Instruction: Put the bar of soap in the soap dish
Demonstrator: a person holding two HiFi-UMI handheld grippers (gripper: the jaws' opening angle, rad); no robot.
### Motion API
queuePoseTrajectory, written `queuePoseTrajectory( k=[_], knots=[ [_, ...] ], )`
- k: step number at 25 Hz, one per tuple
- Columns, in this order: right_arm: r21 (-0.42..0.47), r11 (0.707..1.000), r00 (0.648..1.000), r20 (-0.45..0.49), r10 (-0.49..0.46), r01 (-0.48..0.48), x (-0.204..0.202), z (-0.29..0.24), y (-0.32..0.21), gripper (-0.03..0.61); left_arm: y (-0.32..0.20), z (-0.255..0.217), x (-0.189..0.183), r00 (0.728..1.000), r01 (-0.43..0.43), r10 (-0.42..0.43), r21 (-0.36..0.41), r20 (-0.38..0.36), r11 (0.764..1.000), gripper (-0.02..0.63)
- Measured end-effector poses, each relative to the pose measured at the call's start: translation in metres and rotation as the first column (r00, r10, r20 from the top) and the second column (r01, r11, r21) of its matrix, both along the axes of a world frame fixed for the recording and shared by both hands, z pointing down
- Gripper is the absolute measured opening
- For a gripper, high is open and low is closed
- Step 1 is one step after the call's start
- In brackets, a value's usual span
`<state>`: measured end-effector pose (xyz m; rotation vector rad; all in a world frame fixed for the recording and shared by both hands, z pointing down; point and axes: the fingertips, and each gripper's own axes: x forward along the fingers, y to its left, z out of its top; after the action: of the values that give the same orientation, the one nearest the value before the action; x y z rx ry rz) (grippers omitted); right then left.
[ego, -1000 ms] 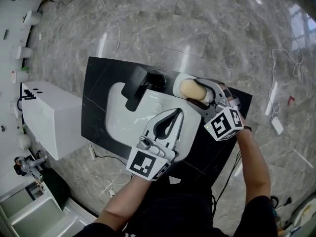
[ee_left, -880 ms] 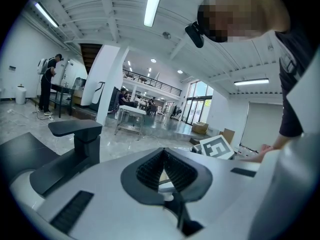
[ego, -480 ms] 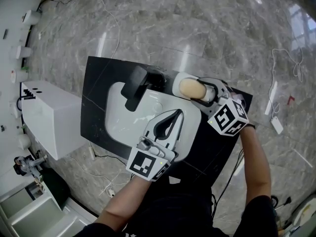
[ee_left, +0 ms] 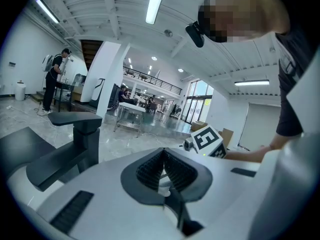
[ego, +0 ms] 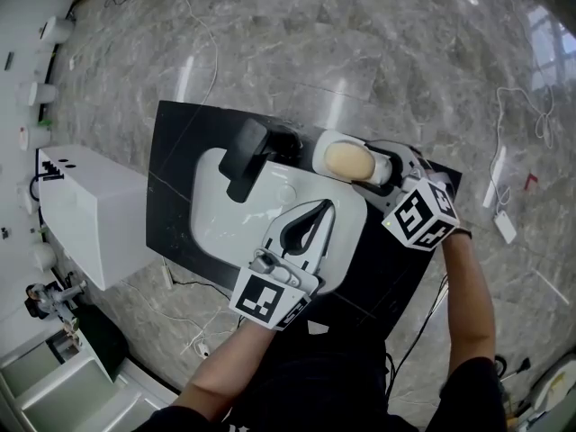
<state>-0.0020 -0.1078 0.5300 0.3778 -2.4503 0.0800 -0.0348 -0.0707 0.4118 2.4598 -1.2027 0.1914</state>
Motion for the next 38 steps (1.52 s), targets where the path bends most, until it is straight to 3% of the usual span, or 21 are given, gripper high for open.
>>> queuePoseTrajectory(
  k=[6, 10, 16, 21, 28, 35, 38],
  knots=[
    [-0.071, 0.996, 0.997, -0.055, -0.054, 0.050, -0.015, 0.003, -0.004, 0.273, 0.001, 0.001, 0.003, 1.000, -0.007, 0.007, -0.005, 0.000, 1.000, 0.008],
    [-0.048, 0.998, 0.997, -0.064, -0.048, 0.045, -0.015, 0.004, -0.004, 0.273, 0.001, -0.003, 0.005, 1.000, -0.009, 0.009, 0.005, -0.001, 1.000, 0.008],
    [0.093, 0.995, 0.994, 0.106, -0.030, 0.020, -0.022, -0.011, -0.008, 0.273, 0.001, -0.004, 0.003, 1.000, -0.002, 0.002, 0.009, 0.003, 1.000, 0.008],
    [0.105, 0.994, 0.980, 0.197, -0.011, -0.010, -0.023, -0.025, -0.010, 0.272, 0.003, -0.002, 0.004, 1.000, -0.002, 0.002, 0.005, 0.004, 1.000, 0.008],
    [0.089, 0.996, 1.000, 0.005, -0.012, 0.011, -0.019, -0.004, -0.009, 0.273, 0.004, -0.002, 0.006, 1.000, -0.007, 0.007, 0.001, 0.002, 1.000, 0.008],
    [0.036, 0.999, 0.995, -0.095, -0.012, 0.016, -0.026, 0.003, -0.012, 0.273, 0.006, -0.005, 0.005, 1.000, -0.007, 0.007, 0.003, 0.004, 1.000, 0.008],
    [0.035, 0.999, 0.997, -0.079, 0.000, 0.002, -0.025, 0.002, -0.014, 0.273, 0.006, -0.006, 0.004, 1.000, -0.003, 0.003, 0.003, 0.004, 1.000, 0.008]
  ],
)
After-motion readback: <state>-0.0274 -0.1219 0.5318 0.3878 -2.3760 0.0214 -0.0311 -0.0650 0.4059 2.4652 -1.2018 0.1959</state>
